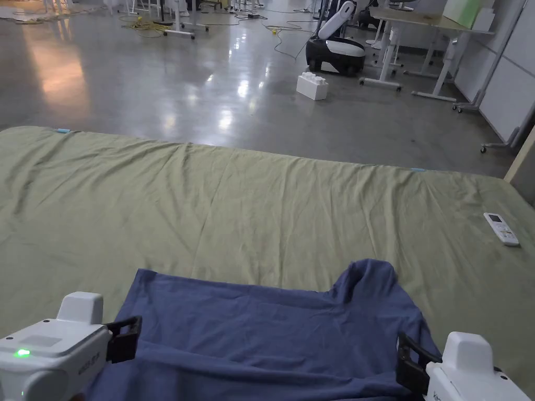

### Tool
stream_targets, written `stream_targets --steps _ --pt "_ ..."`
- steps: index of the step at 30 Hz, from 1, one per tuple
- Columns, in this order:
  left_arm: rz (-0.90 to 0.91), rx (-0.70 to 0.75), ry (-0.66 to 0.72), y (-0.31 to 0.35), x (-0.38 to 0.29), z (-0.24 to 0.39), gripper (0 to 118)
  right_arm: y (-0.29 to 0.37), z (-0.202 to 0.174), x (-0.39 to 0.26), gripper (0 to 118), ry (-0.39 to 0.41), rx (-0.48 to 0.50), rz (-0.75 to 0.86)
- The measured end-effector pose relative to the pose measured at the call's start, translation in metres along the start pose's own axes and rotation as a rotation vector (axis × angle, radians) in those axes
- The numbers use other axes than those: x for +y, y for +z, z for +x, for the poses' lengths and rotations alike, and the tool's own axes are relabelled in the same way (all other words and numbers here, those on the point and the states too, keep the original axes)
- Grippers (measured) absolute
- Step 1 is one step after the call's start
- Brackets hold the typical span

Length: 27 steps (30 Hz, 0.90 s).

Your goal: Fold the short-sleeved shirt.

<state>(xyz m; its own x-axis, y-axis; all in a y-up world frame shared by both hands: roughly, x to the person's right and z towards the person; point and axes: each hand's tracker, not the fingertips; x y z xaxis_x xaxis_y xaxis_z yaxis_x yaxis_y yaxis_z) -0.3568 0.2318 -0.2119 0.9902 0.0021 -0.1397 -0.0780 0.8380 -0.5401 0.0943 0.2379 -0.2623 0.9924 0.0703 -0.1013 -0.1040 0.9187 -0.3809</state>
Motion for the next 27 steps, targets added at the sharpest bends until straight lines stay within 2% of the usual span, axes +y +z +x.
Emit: stream_targets --steps 2,4,5,6,7,8,9,10,13,15,16,19,22,24,27 --pt "0.092 -0.005 0.001 0.020 0.001 0.010 70 0.021 -0.011 0.005 71 -0.010 -0.015 0.093" --pt "0.175 -0.002 -0.005 0.041 -0.001 0.022 63 0.037 -0.022 0.008 55 -0.001 -0.019 0.151" --pt "0.209 0.004 -0.007 0.051 -0.003 0.028 55 0.045 -0.027 0.010 41 0.017 -0.031 0.180" --pt "0.231 0.015 -0.012 0.056 -0.004 0.032 37 0.052 -0.031 0.011 20 0.036 -0.041 0.207" --pt "0.254 0.024 -0.018 0.064 -0.006 0.037 20 0.058 -0.033 0.010 14 0.017 -0.034 0.210" --pt "0.273 0.037 -0.025 0.070 -0.007 0.041 13 0.062 -0.035 0.009 13 0.003 -0.027 0.214" --pt "0.291 0.047 -0.031 0.076 -0.009 0.045 12 0.066 -0.037 0.009 11 0.016 -0.020 0.235" --pt "0.292 0.042 -0.028 0.077 -0.013 0.044 6 0.070 -0.039 0.008 5 0.018 -0.013 0.234" --pt "0.311 0.047 -0.015 0.087 -0.017 0.043 3 0.080 -0.041 0.006 1 0.047 -0.041 0.276" --pt "0.310 0.050 -0.006 0.089 -0.020 0.038 3 0.083 -0.037 0.001 1 -0.025 -0.013 0.242" --pt "0.306 0.055 -0.001 0.090 -0.021 0.034 1 0.085 -0.037 0.003 1 0.011 -0.027 0.254" --pt "0.273 0.075 0.006 0.094 -0.023 0.024 1 0.088 -0.035 0.000 1 0.000 -0.019 0.240" --pt "0.180 0.086 0.026 0.087 -0.030 0.000 1 0.087 -0.032 -0.003 1 0.034 -0.025 0.238" --pt "0.094 0.093 0.063 0.078 -0.036 -0.019 1 0.085 -0.029 -0.007 1 0.017 -0.028 0.209" --pt "-0.029 0.087 0.101 0.063 -0.046 -0.041 1 0.080 -0.027 -0.013 1 0.036 -0.046 0.184"
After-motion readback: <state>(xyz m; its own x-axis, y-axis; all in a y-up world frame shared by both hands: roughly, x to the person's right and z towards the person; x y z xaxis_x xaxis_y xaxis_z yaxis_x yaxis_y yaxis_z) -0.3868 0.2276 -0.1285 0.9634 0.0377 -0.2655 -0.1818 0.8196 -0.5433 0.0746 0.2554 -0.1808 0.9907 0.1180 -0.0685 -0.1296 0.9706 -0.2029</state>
